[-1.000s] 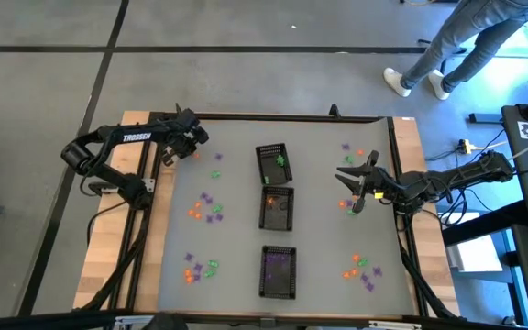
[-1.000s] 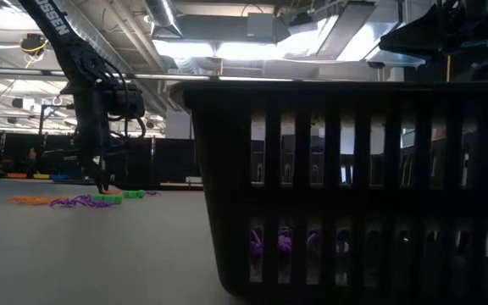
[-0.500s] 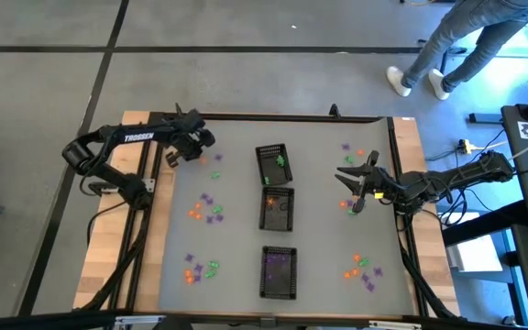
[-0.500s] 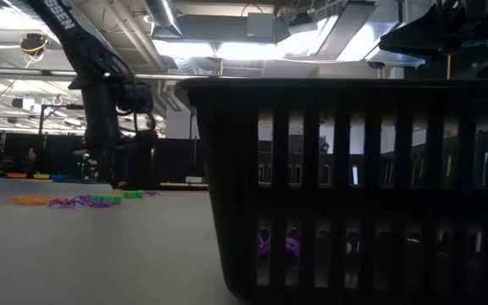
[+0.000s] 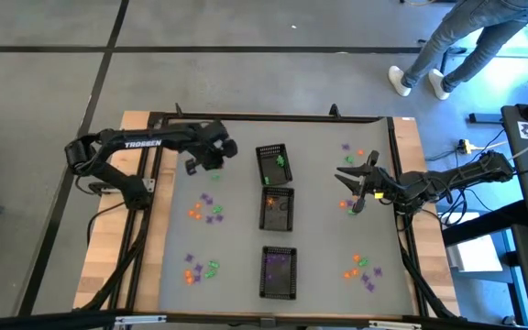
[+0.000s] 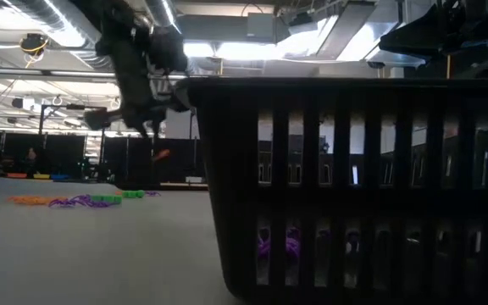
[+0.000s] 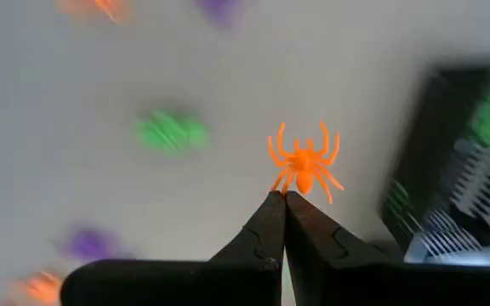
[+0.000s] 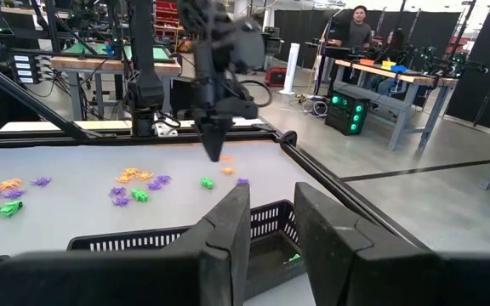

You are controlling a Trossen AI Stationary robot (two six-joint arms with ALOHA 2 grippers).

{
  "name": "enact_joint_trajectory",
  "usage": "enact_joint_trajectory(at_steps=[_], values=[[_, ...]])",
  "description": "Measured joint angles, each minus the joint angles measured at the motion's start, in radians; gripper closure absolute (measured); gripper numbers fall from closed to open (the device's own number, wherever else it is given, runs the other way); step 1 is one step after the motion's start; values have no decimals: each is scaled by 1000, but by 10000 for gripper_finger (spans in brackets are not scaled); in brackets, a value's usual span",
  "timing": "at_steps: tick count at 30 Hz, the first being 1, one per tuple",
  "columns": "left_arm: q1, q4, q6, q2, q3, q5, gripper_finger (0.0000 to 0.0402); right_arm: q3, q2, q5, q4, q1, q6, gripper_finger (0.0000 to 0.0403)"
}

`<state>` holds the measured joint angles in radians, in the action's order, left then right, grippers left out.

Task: Sort Halloween decoration
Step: Put the orange spider toy into the middle black bin

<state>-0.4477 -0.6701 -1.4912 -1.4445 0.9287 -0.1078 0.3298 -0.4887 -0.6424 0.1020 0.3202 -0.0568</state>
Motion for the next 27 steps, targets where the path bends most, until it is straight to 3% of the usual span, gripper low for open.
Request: enact_joint_trajectory(at_steps=[9, 17, 23, 27], values=[[310, 232, -157, -4, 58, 75, 401, 0, 0, 0, 0, 0, 0, 310], [454, 549, -203, -136, 87, 65, 401, 0, 0, 0, 0, 0, 0, 310], [458, 511, -184, -309, 281, -20, 401, 0, 0, 0, 0, 0, 0, 310], [442, 295, -113, -404, 448, -31, 401, 0, 0, 0, -1, 0, 0, 310]])
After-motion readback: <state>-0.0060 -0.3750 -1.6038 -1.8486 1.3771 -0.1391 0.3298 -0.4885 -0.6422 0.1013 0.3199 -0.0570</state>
